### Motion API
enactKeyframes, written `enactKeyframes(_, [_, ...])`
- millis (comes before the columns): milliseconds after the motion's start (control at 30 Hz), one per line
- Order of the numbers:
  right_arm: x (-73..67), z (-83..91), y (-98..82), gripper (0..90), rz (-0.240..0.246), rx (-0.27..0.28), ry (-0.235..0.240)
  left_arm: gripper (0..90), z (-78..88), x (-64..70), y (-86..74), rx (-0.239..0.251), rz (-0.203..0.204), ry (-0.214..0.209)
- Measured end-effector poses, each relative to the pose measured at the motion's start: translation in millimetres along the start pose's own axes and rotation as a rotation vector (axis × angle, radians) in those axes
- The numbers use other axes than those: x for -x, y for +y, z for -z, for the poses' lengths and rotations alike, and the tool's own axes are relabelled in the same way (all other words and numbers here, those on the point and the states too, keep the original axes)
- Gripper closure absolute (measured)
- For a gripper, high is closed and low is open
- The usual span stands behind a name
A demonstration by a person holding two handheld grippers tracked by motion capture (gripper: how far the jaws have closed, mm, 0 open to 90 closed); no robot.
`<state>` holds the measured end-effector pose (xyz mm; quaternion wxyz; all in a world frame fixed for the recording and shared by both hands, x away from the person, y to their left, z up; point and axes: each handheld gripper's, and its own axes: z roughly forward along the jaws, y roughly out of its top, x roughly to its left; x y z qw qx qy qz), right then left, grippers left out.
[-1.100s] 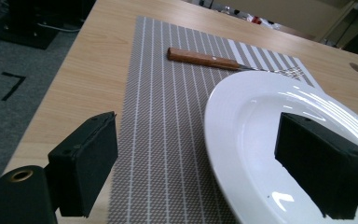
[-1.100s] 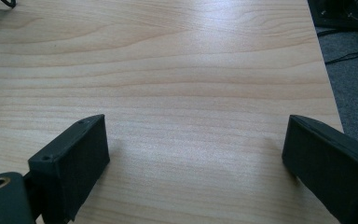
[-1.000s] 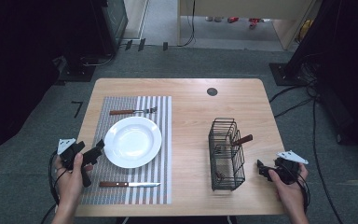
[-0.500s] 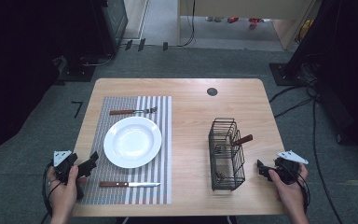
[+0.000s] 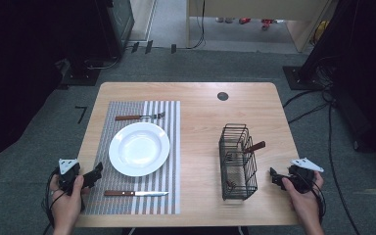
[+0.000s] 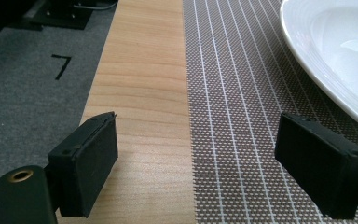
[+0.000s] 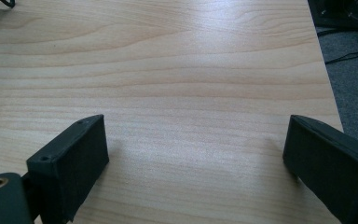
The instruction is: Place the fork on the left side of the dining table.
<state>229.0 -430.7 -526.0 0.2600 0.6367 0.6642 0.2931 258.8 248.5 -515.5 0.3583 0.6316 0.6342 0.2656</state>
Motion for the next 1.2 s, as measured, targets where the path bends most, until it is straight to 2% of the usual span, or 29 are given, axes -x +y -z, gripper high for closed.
enactKeyframes(100, [0.0,0.0,0.0,6.5,0.000,0.000,0.000,13.8,-2.6,0.6,1.1,-0.028,-0.004,0.010])
enactKeyframes(167, [0.0,0.0,0.0,6.5,0.000,0.000,0.000,13.9,-6.0,2.3,2.1,-0.061,-0.011,0.036])
enactKeyframes(300, [0.0,0.0,0.0,6.5,0.000,0.000,0.000,14.0,-7.6,5.3,2.6,-0.076,-0.038,0.060])
enactKeyframes(600, [0.0,0.0,0.0,6.5,0.000,0.000,0.000,14.0,-9.3,9.1,2.8,-0.091,-0.070,0.086])
enactKeyframes(1200, [0.0,0.0,0.0,6.5,0.000,0.000,0.000,13.9,-9.2,9.0,2.8,-0.091,-0.069,0.086])
